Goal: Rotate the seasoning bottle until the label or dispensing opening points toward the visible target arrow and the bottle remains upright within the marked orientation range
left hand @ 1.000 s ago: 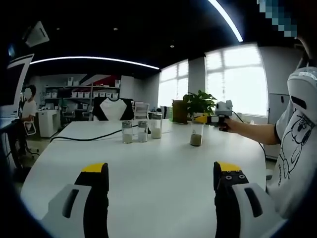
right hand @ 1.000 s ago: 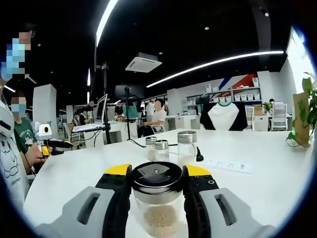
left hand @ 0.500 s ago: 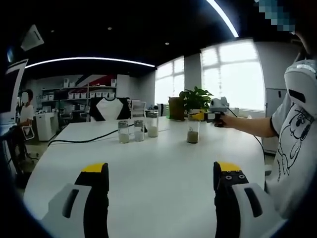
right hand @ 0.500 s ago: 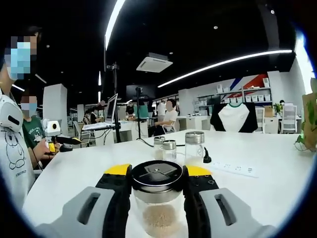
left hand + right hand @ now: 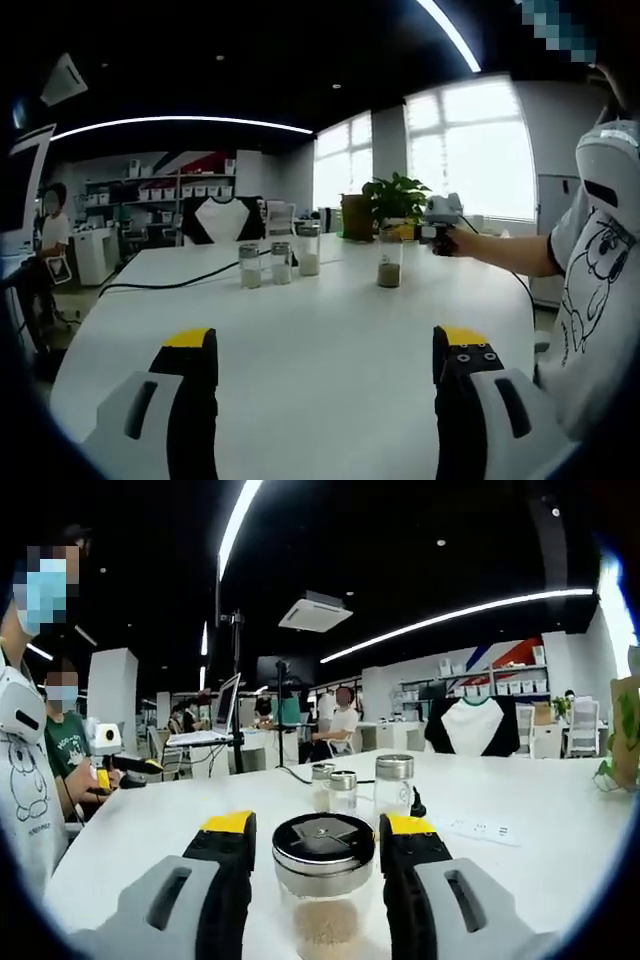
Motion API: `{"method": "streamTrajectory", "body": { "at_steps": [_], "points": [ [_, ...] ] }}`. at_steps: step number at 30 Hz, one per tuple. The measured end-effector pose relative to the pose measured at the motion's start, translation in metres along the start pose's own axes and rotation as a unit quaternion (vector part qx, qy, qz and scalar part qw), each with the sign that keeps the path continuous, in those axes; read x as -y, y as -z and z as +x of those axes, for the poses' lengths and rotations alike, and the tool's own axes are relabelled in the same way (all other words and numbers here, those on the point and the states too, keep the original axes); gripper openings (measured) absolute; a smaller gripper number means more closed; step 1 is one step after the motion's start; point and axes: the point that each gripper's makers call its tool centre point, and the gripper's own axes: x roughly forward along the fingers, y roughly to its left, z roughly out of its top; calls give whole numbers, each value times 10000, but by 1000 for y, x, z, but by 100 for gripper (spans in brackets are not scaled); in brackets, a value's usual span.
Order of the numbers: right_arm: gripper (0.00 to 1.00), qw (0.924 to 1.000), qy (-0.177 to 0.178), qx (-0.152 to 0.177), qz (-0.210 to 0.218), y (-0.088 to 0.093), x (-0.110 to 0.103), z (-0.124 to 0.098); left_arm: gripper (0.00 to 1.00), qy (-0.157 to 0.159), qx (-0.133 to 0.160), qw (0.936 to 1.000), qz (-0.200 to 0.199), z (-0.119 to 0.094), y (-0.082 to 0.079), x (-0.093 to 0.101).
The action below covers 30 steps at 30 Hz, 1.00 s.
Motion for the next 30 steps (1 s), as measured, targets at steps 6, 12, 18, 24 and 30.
{"method": "streamTrajectory", "body": {
  "at_steps": [6,12,18,24,30],
  "points": [
    [64,9969,683,-175,-352,-1,1,-1,93,20,46,10000,-19,3,-3,2],
    [59,9888,1359,-329,-529,-1,6,-4,93,17,43,10000,-56,4,-2,1],
    [55,9853,1654,-178,-401,-6,6,-7,93,-37,52,9999,-94,4,-1,-1],
    [55,9764,2064,-184,-602,-6,8,-9,93,-60,35,9999,-111,5,1,-1],
    [52,9683,2469,30,-369,-5,16,-15,93,-50,12,10000,-79,7,0,-1]
  ]
}}
